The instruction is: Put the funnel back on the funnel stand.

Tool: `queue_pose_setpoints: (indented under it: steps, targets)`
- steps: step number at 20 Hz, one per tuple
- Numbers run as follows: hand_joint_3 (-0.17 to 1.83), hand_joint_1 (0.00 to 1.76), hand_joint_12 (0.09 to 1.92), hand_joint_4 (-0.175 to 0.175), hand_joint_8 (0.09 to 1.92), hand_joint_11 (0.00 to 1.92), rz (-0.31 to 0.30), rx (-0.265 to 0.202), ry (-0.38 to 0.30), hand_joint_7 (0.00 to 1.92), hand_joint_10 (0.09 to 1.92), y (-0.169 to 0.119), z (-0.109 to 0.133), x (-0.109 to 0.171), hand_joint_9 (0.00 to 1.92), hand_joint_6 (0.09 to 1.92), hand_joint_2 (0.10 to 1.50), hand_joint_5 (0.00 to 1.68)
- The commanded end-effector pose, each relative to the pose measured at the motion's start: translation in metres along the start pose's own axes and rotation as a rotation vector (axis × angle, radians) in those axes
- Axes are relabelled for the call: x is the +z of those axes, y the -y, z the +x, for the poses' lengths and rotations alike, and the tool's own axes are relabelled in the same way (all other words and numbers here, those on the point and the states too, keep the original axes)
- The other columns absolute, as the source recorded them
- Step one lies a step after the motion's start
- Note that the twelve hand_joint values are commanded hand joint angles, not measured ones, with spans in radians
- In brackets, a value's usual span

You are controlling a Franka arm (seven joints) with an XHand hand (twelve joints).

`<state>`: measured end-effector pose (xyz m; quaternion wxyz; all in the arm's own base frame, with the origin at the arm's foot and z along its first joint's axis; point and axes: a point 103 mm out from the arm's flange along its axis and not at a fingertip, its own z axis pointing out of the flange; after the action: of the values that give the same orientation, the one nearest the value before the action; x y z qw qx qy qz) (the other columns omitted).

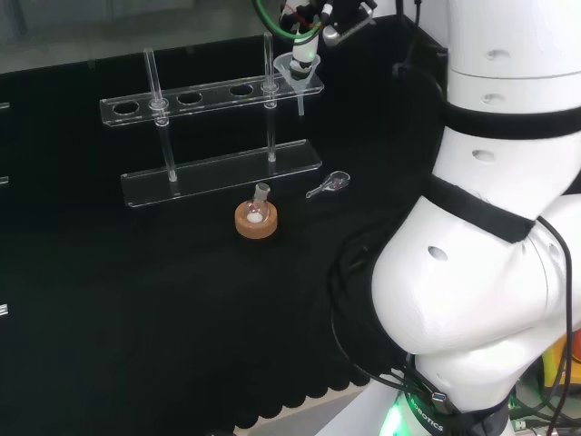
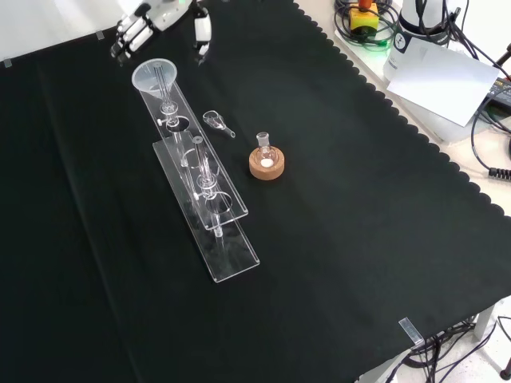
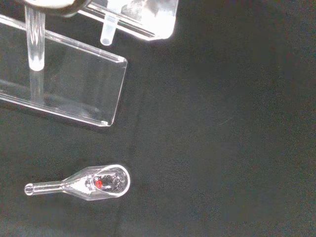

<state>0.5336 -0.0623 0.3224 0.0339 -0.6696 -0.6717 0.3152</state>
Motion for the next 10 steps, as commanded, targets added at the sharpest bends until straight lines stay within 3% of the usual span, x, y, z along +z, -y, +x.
queue_pose_setpoints:
  steps: [1,8,10]
  targets:
    - [0.52,0.73,1.47,-0.023,0.09,0.3,-0.1,0.065,-0.08,0.08,0.87,0.071,-0.014,-0.009,0.06,0.09,0.63,0.05]
    - [0.5,0.72,1.45,-0.028,0.14,0.34,-0.134,0.112,-0.13,0.13,0.82,0.123,-0.016,-0.004,0.16,0.09,0.65,0.09]
    - [0.49,0.72,1.45,-0.029,0.28,0.34,-0.139,0.123,-0.14,0.08,0.81,0.135,-0.014,0.001,0.18,0.09,0.65,0.1]
